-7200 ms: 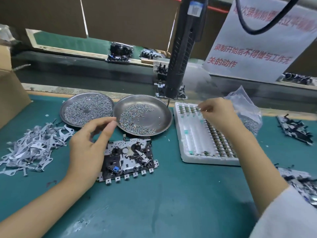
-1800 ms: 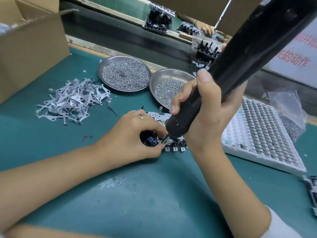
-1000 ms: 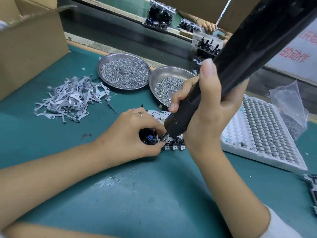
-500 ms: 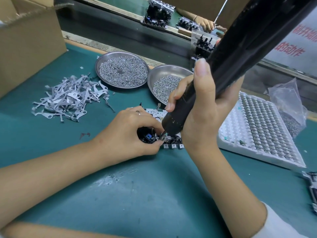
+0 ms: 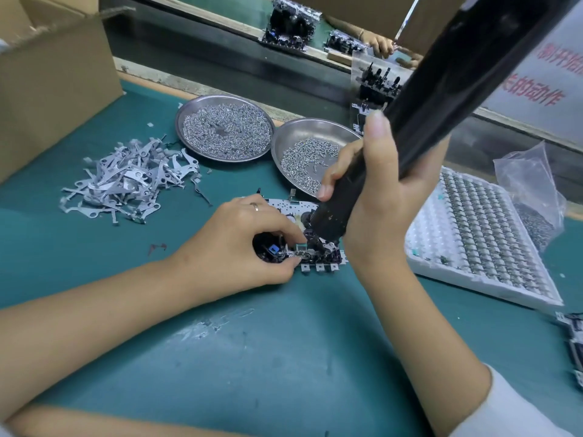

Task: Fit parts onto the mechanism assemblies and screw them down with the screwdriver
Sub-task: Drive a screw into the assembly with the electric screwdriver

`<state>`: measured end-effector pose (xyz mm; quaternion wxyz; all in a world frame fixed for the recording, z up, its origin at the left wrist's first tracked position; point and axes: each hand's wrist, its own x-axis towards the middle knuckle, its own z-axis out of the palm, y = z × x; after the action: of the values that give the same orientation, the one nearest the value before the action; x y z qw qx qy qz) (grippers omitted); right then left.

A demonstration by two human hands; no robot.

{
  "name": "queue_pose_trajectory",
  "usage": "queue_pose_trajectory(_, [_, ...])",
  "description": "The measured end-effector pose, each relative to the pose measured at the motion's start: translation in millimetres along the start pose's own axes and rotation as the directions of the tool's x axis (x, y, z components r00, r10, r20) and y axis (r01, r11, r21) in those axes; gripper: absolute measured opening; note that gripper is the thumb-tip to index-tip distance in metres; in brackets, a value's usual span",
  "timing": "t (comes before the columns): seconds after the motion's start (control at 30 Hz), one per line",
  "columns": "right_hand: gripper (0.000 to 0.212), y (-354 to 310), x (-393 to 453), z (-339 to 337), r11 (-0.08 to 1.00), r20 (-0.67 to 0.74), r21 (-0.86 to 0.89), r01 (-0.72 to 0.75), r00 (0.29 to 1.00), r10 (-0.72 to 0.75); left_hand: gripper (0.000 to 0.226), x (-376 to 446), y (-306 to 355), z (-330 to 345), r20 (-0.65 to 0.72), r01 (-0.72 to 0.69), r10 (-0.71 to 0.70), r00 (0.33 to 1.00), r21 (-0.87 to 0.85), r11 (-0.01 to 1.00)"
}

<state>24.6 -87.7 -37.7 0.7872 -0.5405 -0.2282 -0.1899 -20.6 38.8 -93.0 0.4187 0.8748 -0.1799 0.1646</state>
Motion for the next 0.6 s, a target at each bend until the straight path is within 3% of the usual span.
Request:
queue_pose_trajectory(0.27, [0.023, -0.4, 0.0, -4.7, 0.999, 0.027, -0.018, -0.05, 0.998, 0.05, 0.019, -0.2, 0.5, 0.4, -0.006, 0.004, -0.004, 1.0, 0.005, 1.0])
queue_pose_trajectory(0.4, [0.048, -4.6, -0.5, -11.7, 0.991, -0.009, -0.137, 0.008, 1.0, -0.009, 0.022, 0.8, -0.3, -1.5, 0.008, -0.022, 0.021, 1.0, 0.005, 1.0])
queue_pose_trajectory(0.43, [0.05, -5.3, -3.1, -14.4, 0.979, -0.059, -0.201, 0.039, 0.997, -0.052, 0.022, 1.0, 0.3, -2.2, -0.014, -0.017, 0.017, 1.0, -0.015, 1.0])
queue_pose_trajectory(0.53, [0.026, -3.1, -25.7, -26.0, 0.917, -0.26, -0.398, 0.023, 0.956, -0.137, 0.016, 4.8, 0.5, -7.4, -0.192, 0.034, -0.055, 0.98, -0.11, 0.993])
queue_pose_trajectory(0.6, [0.03, 0.3, -47.5, -28.1, 0.825, -0.18, -0.56, -0.073, 0.983, -0.035, 0.015, 9.1, -2.7, -11.2, -0.315, 0.083, -0.125, 0.941, -0.145, 0.986])
